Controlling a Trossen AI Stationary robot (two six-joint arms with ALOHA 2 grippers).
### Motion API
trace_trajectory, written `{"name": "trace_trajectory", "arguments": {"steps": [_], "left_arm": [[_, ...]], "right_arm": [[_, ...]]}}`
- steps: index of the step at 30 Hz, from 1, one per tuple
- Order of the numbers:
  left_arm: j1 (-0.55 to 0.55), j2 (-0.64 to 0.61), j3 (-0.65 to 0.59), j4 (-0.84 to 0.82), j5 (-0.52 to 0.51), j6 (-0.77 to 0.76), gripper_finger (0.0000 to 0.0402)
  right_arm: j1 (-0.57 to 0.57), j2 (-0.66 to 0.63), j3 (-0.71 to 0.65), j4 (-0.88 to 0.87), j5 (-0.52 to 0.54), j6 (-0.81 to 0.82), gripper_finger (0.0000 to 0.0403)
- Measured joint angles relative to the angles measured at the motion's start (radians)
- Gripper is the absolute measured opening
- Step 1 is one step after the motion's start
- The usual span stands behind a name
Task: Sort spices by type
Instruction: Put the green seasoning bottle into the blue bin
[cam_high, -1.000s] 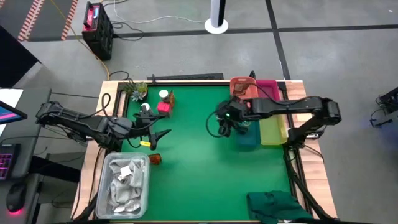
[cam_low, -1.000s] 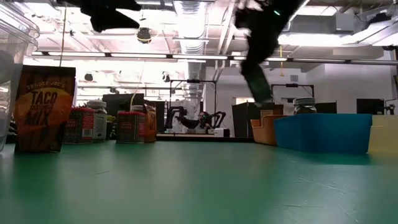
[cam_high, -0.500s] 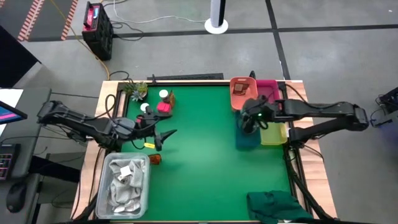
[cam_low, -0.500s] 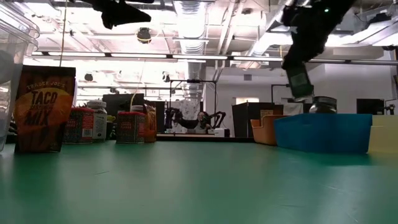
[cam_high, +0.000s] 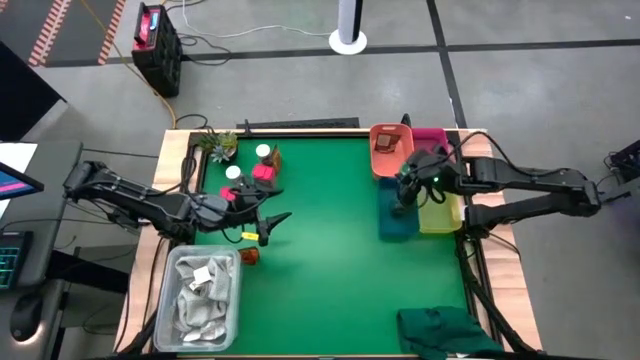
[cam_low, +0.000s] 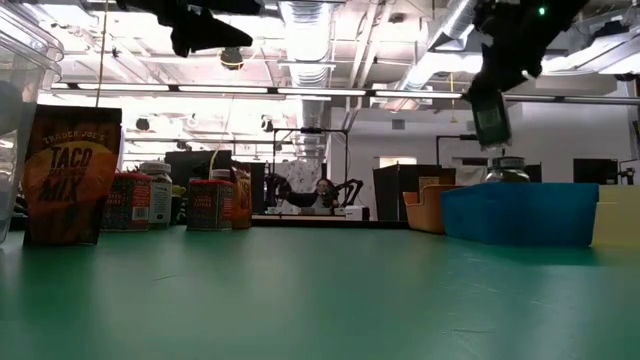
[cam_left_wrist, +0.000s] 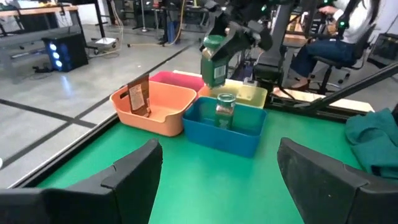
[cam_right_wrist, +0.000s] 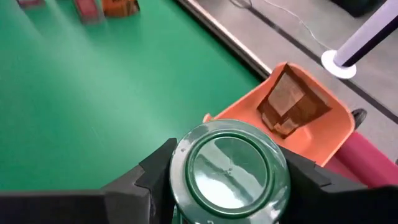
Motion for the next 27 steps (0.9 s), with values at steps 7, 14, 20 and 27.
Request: {"name": "trace_trajectory", "arguments": {"steps": [7, 14, 20, 27], "left_arm": [[-0.016, -0.071, 0.000, -0.071, 0.000, 0.014, 0.0302], [-0.013, -0.140, 0.000, -0.122, -0.001, 0.030, 0.0302], [-0.013, -0.152, 0.000, -0.121, -0.002, 0.042, 0.0302], [-0.013, -0.152, 0.000, -0.123, -0.002, 0.042, 0.0302]], "right_arm": [[-0.014, -0.037, -0.101, 0.058, -0.011, 0.012, 0.0224], [-0.015, -0.083, -0.103, 0.083, -0.050, -0.027, 0.0224], [-0.063, -0.080, -0.103, 0.071, -0.081, -0.022, 0.0224], [-0.064, -0.042, -0.102, 0.192, -0.104, -0.031, 0.0224]]}}
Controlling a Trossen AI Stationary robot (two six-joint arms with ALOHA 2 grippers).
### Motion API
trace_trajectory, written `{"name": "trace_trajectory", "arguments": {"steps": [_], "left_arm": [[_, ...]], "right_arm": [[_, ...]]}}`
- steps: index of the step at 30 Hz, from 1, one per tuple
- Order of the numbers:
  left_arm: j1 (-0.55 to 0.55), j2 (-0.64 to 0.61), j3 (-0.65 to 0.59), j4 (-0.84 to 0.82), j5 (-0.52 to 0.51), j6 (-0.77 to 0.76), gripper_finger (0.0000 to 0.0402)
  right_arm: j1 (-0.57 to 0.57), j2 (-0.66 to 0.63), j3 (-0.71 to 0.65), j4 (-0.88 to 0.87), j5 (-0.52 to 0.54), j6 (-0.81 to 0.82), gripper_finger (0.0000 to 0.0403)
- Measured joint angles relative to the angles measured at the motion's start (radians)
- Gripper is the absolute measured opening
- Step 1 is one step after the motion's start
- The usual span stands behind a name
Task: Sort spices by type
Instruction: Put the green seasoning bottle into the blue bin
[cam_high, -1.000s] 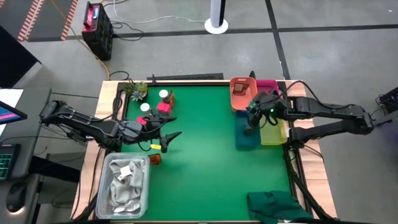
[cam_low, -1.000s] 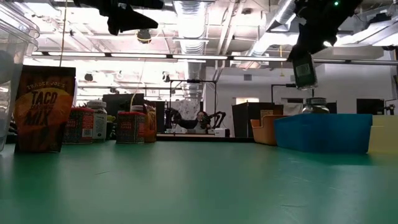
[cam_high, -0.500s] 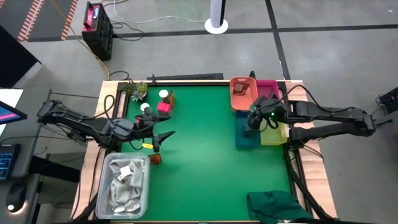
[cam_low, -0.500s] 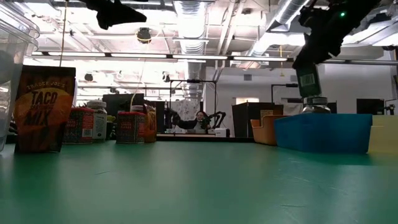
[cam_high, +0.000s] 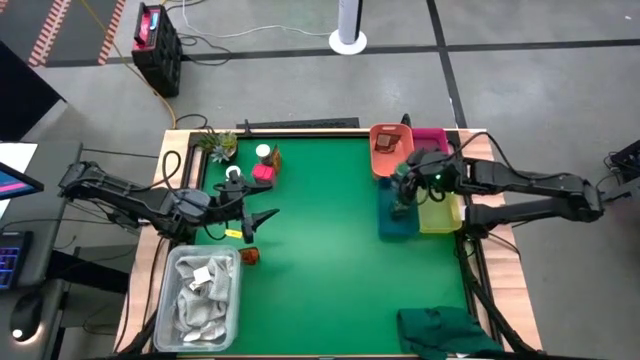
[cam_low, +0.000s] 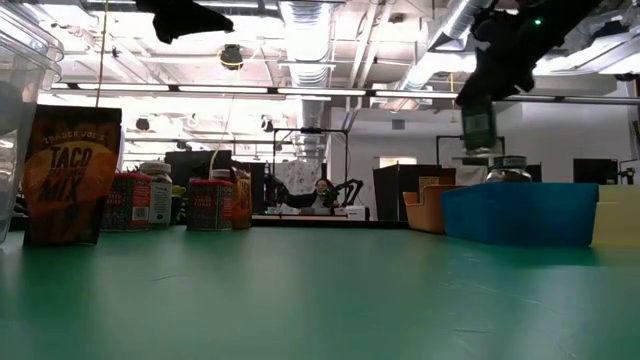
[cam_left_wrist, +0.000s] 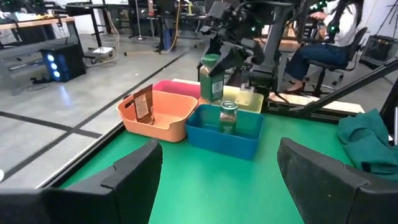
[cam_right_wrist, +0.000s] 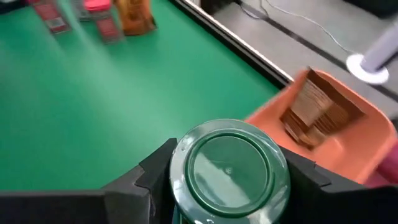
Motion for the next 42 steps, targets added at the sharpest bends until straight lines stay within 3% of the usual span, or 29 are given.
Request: {"name": "trace_trajectory", "arguments": {"steps": [13, 34, 42], "left_arm": [[0.000, -0.004, 0.000, -0.020, 0.000, 0.001, 0.0302], [0.000, -0.010, 0.000, -0.025, 0.000, -0.013, 0.0302], [0.000, -0.010, 0.000, -0.026, 0.000, -0.007, 0.0302]], "right_arm": [[-0.014, 0.211, -0.081, 0.141, 0.004, 0.002, 0.0224], [-0.033, 0.368, -0.122, 0.160, -0.008, 0.055, 0.0248], [-0.030, 0.350, -0.122, 0.153, -0.065, 0.046, 0.0258]]}}
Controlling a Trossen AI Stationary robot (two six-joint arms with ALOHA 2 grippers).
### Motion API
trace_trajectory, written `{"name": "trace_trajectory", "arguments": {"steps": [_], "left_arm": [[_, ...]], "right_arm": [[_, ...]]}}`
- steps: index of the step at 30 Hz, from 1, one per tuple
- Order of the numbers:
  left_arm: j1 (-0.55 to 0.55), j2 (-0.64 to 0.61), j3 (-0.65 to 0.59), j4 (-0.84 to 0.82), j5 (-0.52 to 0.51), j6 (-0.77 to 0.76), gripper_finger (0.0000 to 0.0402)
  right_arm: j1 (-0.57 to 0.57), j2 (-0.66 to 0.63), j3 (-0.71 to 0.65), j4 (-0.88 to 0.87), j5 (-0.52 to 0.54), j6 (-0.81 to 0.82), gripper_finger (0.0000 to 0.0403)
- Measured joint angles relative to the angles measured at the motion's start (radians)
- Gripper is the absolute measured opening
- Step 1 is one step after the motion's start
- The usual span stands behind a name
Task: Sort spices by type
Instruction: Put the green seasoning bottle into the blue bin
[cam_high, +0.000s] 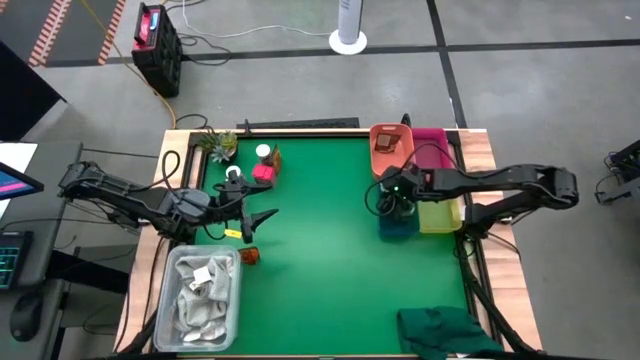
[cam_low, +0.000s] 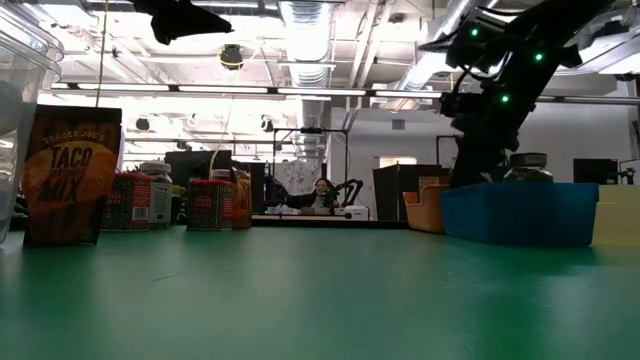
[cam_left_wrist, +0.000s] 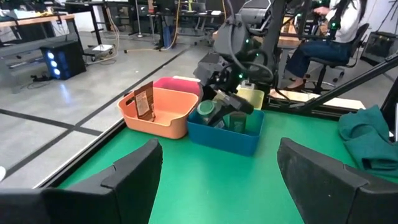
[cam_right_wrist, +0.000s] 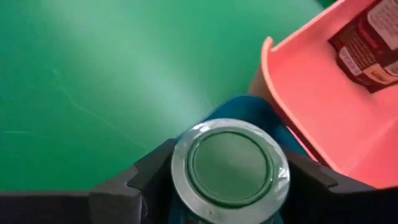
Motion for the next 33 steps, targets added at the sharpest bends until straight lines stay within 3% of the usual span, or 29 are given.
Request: {"name": "trace_trajectory", "arguments": {"steps": [12, 19, 29, 33], "left_arm": [[0.000, -0.022, 0.000, -0.014, 0.000, 0.008, 0.0302], [0.000, -0.094, 0.000, -0.073, 0.000, -0.006, 0.0302], [0.000, -0.121, 0.000, -0.130, 0.001, -0.033, 0.0302], [0.000, -0.121, 0.000, -0.139, 0.001, -0.033, 0.0302]], "right_arm": [[0.000, -0.088, 0.007, -0.057, -0.025, -0.015, 0.0324], [0.000, -0.133, 0.052, -0.090, -0.017, -0.041, 0.0324], [-0.021, -0.014, 0.053, -0.100, -0.022, -0.047, 0.0325], [-0.060, -0.009, 0.077, -0.216, -0.051, -0.027, 0.0323]]}}
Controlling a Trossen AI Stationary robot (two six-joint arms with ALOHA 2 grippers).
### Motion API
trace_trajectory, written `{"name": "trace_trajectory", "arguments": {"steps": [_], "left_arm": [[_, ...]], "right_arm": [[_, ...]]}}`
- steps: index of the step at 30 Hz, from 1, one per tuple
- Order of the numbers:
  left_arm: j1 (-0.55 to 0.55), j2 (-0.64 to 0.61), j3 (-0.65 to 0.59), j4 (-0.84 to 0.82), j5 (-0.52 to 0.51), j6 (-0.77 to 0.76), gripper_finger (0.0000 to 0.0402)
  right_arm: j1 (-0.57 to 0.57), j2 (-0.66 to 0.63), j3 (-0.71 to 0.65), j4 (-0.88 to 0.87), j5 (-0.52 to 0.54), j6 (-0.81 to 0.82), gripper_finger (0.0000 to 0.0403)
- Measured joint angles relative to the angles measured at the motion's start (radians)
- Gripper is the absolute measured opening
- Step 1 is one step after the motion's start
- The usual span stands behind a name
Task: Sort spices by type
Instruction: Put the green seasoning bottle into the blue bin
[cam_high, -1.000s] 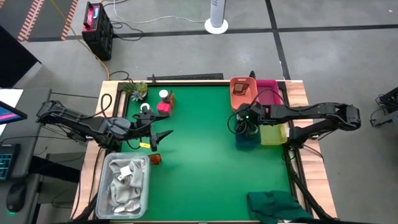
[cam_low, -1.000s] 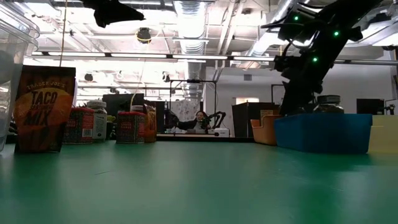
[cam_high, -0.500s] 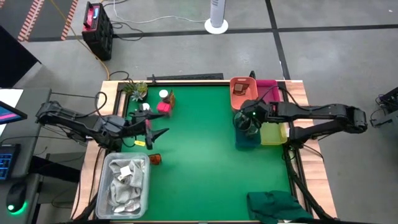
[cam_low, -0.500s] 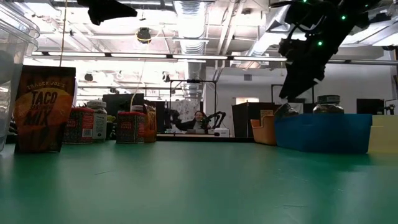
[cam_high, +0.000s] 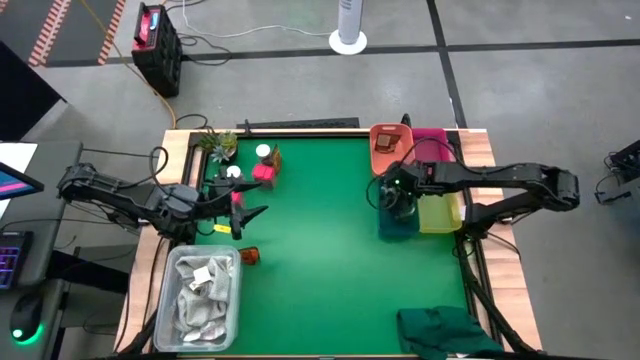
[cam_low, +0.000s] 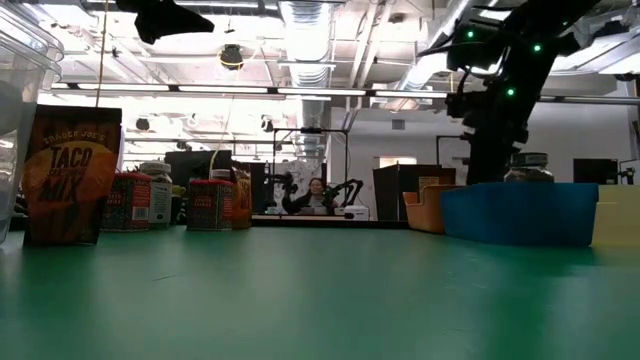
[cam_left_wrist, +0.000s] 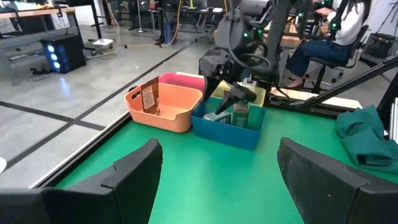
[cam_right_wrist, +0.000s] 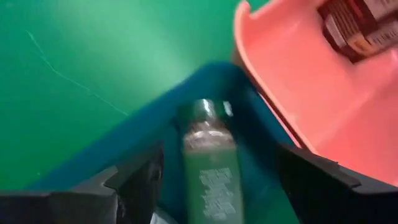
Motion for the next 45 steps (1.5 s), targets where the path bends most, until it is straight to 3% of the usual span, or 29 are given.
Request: {"name": "trace_trajectory", "arguments": {"steps": [8, 12, 22, 27, 32, 38, 45], "left_arm": [[0.006, 0.000, 0.000, 0.029, 0.000, 0.022, 0.0302], [0.006, 0.000, 0.000, 0.029, 0.000, 0.022, 0.0302], [0.007, 0.000, 0.000, 0.031, 0.000, 0.038, 0.0302], [0.007, 0.000, 0.000, 0.028, 0.000, 0.043, 0.0302], [0.007, 0.000, 0.000, 0.027, 0.000, 0.049, 0.0302], [0.007, 0.000, 0.000, 0.036, 0.000, 0.060, 0.0302], [0.007, 0.000, 0.000, 0.040, 0.000, 0.071, 0.0302]], "right_arm": [[-0.088, 0.042, 0.022, -0.033, -0.097, -0.054, 0.0309], [-0.100, 0.137, 0.036, -0.023, -0.125, -0.076, 0.0306], [-0.086, 0.402, 0.245, -0.121, -0.128, -0.130, 0.0306], [-0.083, 0.492, 0.285, -0.127, -0.128, -0.155, 0.0306], [-0.083, 0.525, 0.287, -0.140, -0.121, -0.153, 0.0287], [-0.084, 0.522, 0.287, -0.150, -0.126, -0.153, 0.0222], [-0.071, 0.470, 0.282, -0.176, -0.120, -0.147, 0.0222]]}}
